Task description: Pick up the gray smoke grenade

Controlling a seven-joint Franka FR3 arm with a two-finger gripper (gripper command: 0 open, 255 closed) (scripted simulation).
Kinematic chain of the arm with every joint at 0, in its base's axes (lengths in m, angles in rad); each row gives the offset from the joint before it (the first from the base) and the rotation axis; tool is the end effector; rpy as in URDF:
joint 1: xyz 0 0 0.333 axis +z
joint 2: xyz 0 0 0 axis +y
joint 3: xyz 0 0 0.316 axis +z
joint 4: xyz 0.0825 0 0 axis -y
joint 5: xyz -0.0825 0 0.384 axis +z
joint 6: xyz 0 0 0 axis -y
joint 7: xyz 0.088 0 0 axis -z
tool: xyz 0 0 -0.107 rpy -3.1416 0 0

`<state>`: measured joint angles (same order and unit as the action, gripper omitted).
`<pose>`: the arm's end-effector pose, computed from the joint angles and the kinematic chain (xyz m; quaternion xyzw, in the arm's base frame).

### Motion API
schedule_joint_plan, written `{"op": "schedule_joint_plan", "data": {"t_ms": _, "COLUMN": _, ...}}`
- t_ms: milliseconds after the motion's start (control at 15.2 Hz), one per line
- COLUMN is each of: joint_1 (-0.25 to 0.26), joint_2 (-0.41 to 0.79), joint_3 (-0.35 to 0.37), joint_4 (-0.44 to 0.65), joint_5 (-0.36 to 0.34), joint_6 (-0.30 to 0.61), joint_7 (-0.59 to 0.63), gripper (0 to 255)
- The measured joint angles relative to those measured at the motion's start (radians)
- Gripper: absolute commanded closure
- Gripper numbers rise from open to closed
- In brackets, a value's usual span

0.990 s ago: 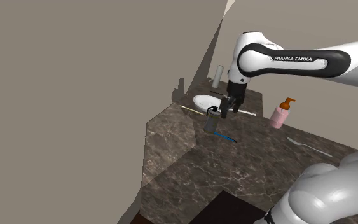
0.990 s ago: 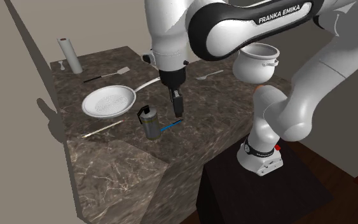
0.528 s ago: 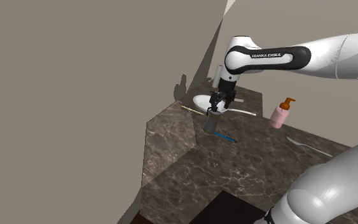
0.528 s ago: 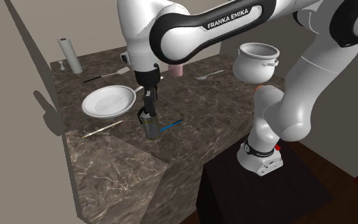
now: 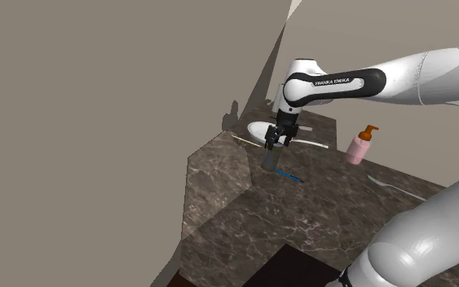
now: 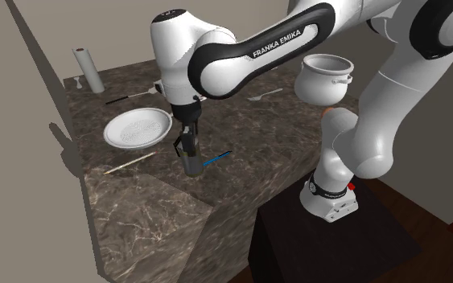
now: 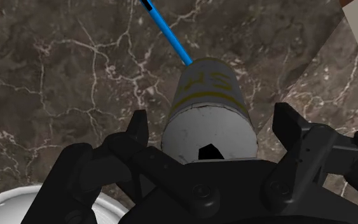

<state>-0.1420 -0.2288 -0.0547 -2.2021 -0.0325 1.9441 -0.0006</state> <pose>0.4693 -0.0969 0.4753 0.9957 -0.0910 -0.0155 0.0074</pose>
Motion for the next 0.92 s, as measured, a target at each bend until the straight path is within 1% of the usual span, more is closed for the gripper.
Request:
{"op": "schedule_joint_plan", "data": {"t_ms": 66, "joint_1": 0.000, "joint_2": 0.000, "joint_3": 0.000, "joint_4": -0.004, "joint_5": 0.000, "joint_6": 0.005, "joint_7": 0.000, "gripper": 255}}
{"op": "schedule_joint_plan", "data": {"t_ms": 726, "joint_1": 0.000, "joint_2": -0.001, "joint_3": 0.000, "joint_4": -0.007, "joint_5": 0.000, "joint_6": 0.011, "joint_7": 0.000, "gripper": 255}}
{"op": "schedule_joint_plan", "data": {"t_ms": 924, "joint_1": 0.000, "joint_2": -0.008, "joint_3": 0.000, "joint_4": 0.014, "joint_5": 0.000, "joint_6": -0.020, "joint_7": -0.001, "gripper": 255}}
